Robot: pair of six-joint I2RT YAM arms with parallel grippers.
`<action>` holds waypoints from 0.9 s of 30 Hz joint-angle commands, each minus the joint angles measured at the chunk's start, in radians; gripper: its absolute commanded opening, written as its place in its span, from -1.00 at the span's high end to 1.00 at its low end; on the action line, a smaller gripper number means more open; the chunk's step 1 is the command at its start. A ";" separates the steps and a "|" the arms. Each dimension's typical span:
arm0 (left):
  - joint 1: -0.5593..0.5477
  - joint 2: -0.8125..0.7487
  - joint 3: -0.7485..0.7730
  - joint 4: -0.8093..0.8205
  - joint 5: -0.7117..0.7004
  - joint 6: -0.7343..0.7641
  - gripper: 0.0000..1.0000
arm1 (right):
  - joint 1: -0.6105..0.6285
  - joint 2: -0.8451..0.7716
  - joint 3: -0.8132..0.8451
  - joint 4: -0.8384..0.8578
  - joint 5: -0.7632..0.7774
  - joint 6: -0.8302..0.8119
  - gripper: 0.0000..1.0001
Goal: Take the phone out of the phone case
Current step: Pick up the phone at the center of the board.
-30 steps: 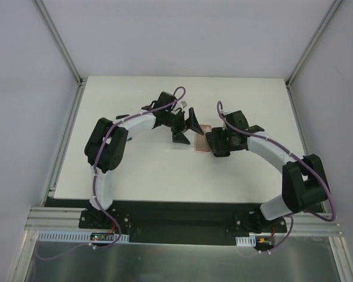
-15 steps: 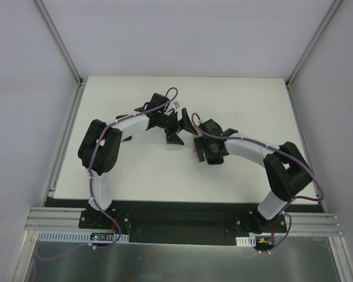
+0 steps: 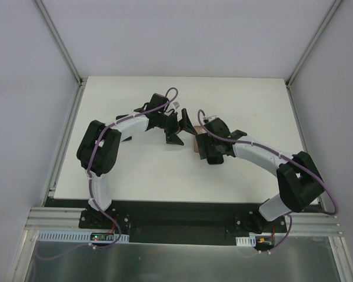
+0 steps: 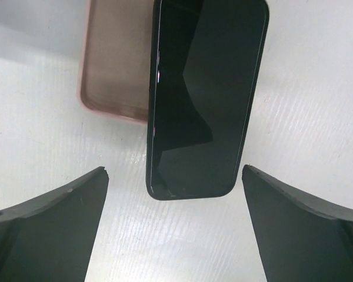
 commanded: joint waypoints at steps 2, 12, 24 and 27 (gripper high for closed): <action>0.000 -0.045 -0.007 0.010 -0.008 0.022 -0.98 | -0.049 0.007 0.005 0.018 -0.039 -0.022 -0.92; 0.000 -0.051 -0.023 0.008 -0.014 0.021 -0.98 | -0.149 0.049 -0.023 0.076 -0.241 -0.102 -0.92; 0.000 -0.040 -0.017 0.008 -0.014 0.016 -0.98 | -0.174 0.158 -0.029 0.124 -0.305 -0.083 -0.92; 0.000 -0.039 -0.020 0.008 -0.013 0.016 -0.98 | -0.174 0.181 -0.031 0.142 -0.287 -0.066 -0.92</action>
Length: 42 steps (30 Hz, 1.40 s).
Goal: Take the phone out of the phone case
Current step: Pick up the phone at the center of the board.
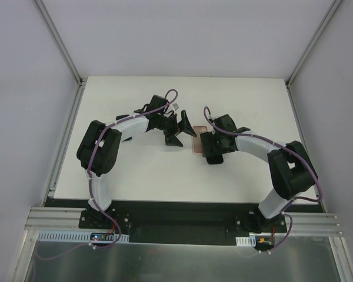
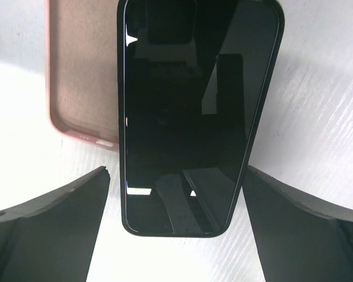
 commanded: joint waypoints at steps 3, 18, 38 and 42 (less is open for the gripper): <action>0.000 -0.037 0.003 0.008 0.002 0.012 -0.98 | -0.004 0.076 -0.003 0.039 0.006 0.036 -0.92; 0.000 -0.031 0.009 0.010 0.005 0.014 -0.98 | 0.036 0.059 -0.031 0.011 0.115 0.090 -0.05; -0.033 -0.011 0.034 0.016 0.047 0.001 -0.98 | 0.077 -0.234 -0.042 -0.009 0.087 0.123 0.97; -0.066 0.015 0.055 0.042 0.056 -0.028 -0.98 | 0.099 -0.254 -0.042 -0.010 0.081 0.133 0.97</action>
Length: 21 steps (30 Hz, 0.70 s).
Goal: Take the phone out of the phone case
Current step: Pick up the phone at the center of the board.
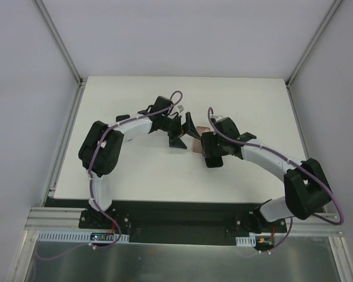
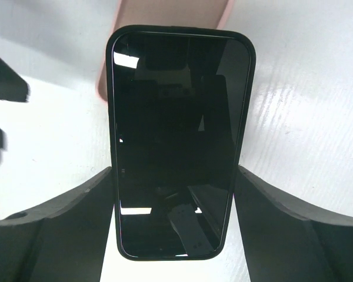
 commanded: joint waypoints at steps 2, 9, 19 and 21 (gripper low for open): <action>-0.041 0.024 0.062 0.042 0.037 -0.024 -0.97 | 0.034 -0.063 0.018 0.012 -0.019 0.023 0.97; -0.072 0.060 0.096 0.045 0.022 -0.031 -0.70 | 0.057 -0.088 0.022 0.005 -0.027 0.037 0.97; -0.083 0.078 0.104 0.072 0.017 -0.019 -0.33 | 0.059 -0.140 0.016 0.009 -0.122 0.046 0.97; -0.089 0.084 0.119 0.080 0.025 -0.022 -0.20 | 0.057 -0.140 0.016 0.010 -0.127 0.048 0.97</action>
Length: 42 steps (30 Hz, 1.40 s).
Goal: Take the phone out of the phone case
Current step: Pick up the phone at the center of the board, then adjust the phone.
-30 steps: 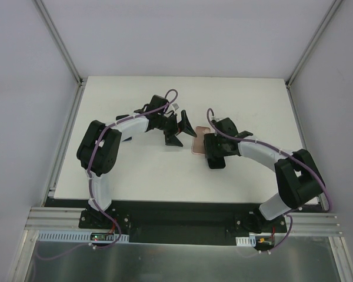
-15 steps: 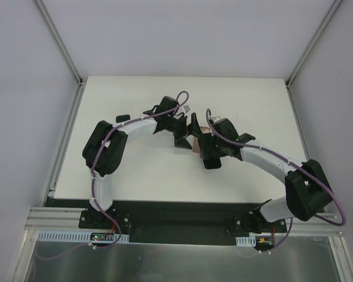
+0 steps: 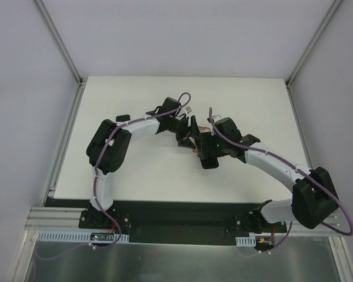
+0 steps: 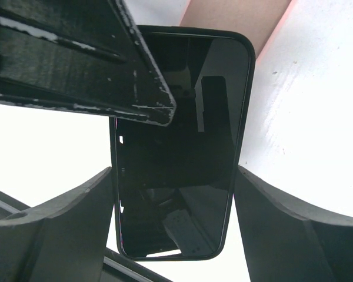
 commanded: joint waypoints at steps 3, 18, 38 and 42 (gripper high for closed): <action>-0.029 0.016 0.069 0.055 0.032 -0.004 0.01 | 0.007 -0.041 0.014 0.027 -0.040 0.017 0.97; 0.018 -0.034 -0.002 0.119 0.078 -0.015 1.00 | -0.026 -0.085 0.048 -0.032 -0.041 0.026 -0.99; 0.133 -0.258 -0.152 0.369 0.210 -0.151 1.00 | -0.326 -0.317 -0.137 -0.011 -0.366 0.130 -0.92; 0.135 -0.286 -0.163 0.371 0.210 -0.148 1.00 | -0.336 -0.307 -0.130 0.004 -0.368 0.144 -0.92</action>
